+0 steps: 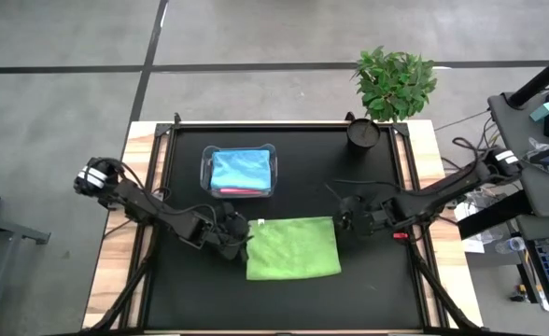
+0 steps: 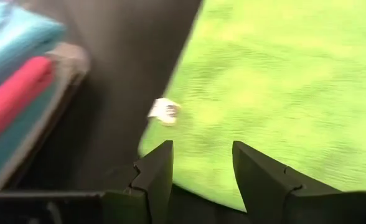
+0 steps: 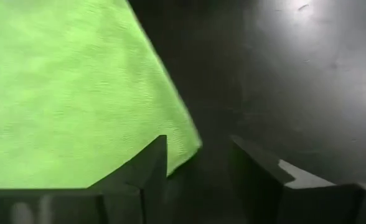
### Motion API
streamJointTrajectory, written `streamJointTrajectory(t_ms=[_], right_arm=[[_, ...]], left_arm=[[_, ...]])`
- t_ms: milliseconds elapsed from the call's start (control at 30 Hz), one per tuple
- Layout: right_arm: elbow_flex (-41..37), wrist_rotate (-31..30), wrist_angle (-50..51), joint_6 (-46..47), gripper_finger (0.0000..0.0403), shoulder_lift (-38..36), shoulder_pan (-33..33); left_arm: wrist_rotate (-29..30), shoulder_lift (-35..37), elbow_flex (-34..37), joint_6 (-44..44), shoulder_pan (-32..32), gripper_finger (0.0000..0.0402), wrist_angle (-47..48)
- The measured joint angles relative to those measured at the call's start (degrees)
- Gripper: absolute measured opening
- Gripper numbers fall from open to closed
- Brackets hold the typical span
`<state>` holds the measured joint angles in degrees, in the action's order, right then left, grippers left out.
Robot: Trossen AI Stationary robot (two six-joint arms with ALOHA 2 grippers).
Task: Fold microfiber towels
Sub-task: Fold the green microfiber cloth
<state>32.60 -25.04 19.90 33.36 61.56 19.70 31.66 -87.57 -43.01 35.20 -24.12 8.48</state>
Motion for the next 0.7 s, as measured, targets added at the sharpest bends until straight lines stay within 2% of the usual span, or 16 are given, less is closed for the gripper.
streamJointTrajectory(t_ms=[333,533,700], right_arm=[[0.02,14.74,-0.2,9.07,0.0191,-4.5,0.13],[0.01,17.26,1.15,22.92,0.0192,-2.55,0.38],[0.0,19.18,1.62,29.03,0.0192,0.62,1.38]], left_arm=[[-11.53,1.57,-1.4,-1.14,-0.7,0.015,-0.45],[-11.69,1.3,-2.19,-1.13,-2.9,0.015,-2.36],[-10.79,1.08,-1.85,-1.1,-4.34,0.015,-4.83]])
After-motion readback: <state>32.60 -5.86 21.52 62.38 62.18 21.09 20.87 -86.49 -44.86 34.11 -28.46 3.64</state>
